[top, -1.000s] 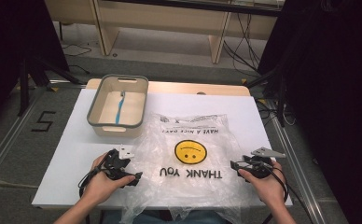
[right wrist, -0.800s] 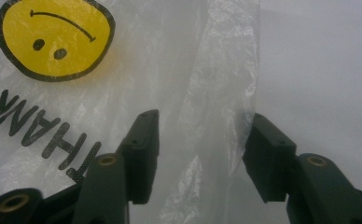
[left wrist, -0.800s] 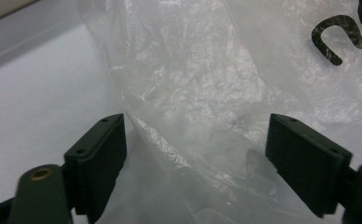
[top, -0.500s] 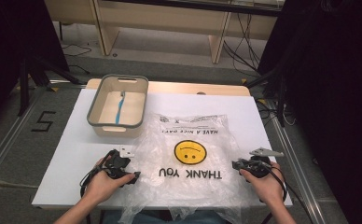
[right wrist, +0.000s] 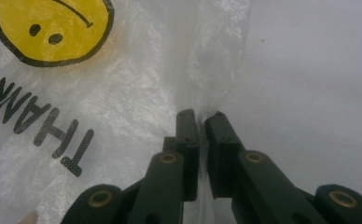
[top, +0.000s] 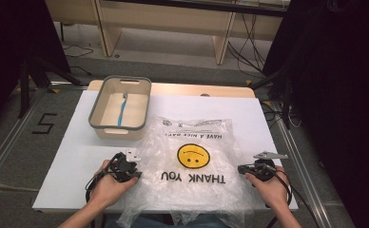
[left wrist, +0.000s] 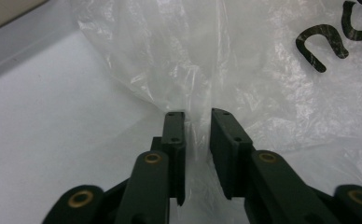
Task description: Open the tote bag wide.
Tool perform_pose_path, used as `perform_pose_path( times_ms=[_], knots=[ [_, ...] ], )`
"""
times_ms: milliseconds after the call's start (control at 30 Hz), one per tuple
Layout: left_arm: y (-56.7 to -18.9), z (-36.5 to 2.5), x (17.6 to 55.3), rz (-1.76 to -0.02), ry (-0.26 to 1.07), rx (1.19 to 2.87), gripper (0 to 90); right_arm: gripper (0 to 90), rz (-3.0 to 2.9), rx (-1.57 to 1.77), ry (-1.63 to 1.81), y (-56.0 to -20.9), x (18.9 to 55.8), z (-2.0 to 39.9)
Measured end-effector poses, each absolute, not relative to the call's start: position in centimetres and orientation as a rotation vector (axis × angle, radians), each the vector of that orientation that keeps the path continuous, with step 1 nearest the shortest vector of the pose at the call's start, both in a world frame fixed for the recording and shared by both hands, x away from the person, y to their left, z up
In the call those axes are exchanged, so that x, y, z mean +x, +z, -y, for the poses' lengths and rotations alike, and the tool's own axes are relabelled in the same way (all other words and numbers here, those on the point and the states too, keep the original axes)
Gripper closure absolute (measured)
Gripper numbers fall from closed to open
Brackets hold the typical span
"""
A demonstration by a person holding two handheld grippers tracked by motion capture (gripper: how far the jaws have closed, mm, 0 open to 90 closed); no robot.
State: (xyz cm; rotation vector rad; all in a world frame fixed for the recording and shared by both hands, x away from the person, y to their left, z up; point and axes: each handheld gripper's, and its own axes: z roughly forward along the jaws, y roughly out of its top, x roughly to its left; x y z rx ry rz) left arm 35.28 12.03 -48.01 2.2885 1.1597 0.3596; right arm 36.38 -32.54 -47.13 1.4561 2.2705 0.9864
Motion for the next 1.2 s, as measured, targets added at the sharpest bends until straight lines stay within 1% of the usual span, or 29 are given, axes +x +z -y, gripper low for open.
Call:
perform_pose_path(
  times_ms=[67,100,133,300,567,833,1200],
  knots=[
    [-48.0,-12.0,35.3,-1.157,0.369,2.287,81.1,86.8,-2.270,1.457,0.990,-47.1,36.4,32.6],
    [-48.1,-12.0,35.3,-1.153,0.373,2.285,81.1,86.8,-2.270,1.457,0.990,-47.1,36.4,32.6],
    [-48.1,-11.9,35.3,-1.141,0.379,2.289,84.6,88.1,-2.267,1.460,0.992,-47.1,36.4,32.6],
    [-48.1,-11.8,35.3,-1.119,0.396,2.301,88.7,89.1,-2.269,1.466,0.995,-47.0,36.3,32.5],
    [-48.1,-11.9,35.4,-1.100,0.392,2.304,89.4,89.6,-2.270,1.477,0.996,-47.0,36.2,32.5],
    [-47.4,-11.3,36.3,-1.072,0.435,2.281,89.5,90.0,-2.244,1.507,1.003,-46.7,36.2,33.0],
    [-45.7,-9.1,39.9,-1.009,0.553,2.267,89.5,90.0,-2.155,1.551,1.030,-46.2,36.2,34.1]
  ],
)
